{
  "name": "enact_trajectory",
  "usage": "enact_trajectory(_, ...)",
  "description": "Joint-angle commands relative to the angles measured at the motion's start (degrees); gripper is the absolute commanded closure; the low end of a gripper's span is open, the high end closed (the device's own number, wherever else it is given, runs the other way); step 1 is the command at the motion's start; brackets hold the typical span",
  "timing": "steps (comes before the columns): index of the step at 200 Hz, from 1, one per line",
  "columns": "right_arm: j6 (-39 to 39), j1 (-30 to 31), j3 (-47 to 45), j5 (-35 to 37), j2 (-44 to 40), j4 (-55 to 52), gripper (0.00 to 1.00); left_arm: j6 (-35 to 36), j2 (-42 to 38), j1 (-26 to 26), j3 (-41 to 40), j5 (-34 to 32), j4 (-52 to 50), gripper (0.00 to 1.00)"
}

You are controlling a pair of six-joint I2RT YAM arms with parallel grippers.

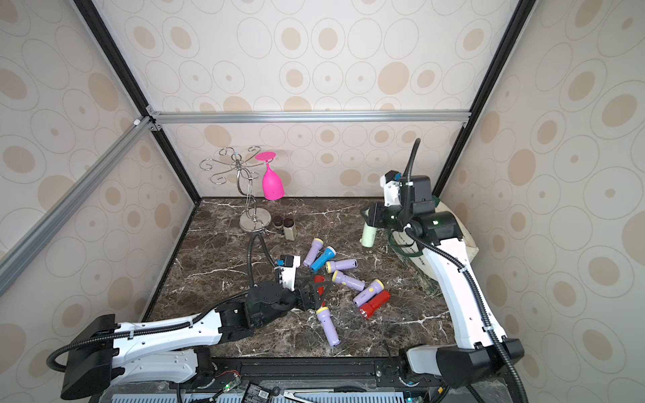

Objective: Put the flashlights into the tote bags
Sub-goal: Pick up the flashlight from the center of the board, then place the flashlight in the canvas bag.

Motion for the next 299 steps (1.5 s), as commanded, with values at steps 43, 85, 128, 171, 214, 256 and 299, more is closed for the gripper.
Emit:
enact_trajectory(43, -4.64, -8.55, 13.83, 21.03, 11.67, -6.93, 1.0, 4.57, 3.84, 0.45, 6.46, 0.51, -9.16, 0.0)
enact_trajectory(85, -5.93, -15.8, 14.87, 23.59, 17.66, -2.74, 1.0, 4.4, 6.99, 0.43, 7.43, 2.79, -7.48, 0.0)
enact_trajectory(128, -9.49, -16.54, 19.43, 28.02, 26.17, -2.91, 1.0, 2.37, 11.45, 0.4, 8.74, 4.98, -7.66, 0.0)
enact_trajectory(171, -9.98, -17.32, 16.88, 28.31, 29.4, -0.98, 1.0, -0.91, 11.83, 0.39, 7.97, 4.05, -7.86, 0.0)
enact_trajectory(214, -8.44, -18.51, 16.08, 26.49, 31.12, -0.97, 0.97, -1.43, 12.42, 0.4, 7.91, 3.54, -8.46, 0.0)
enact_trajectory(256, -7.98, -18.73, 15.13, 26.04, 30.11, -0.48, 0.83, -1.87, 13.57, 0.46, 8.71, 3.22, -7.93, 0.0)
enact_trajectory(299, -8.2, -18.81, 14.24, 26.26, 28.95, -0.18, 0.72, -2.19, 13.72, 0.41, 8.34, 3.31, -7.01, 0.0)
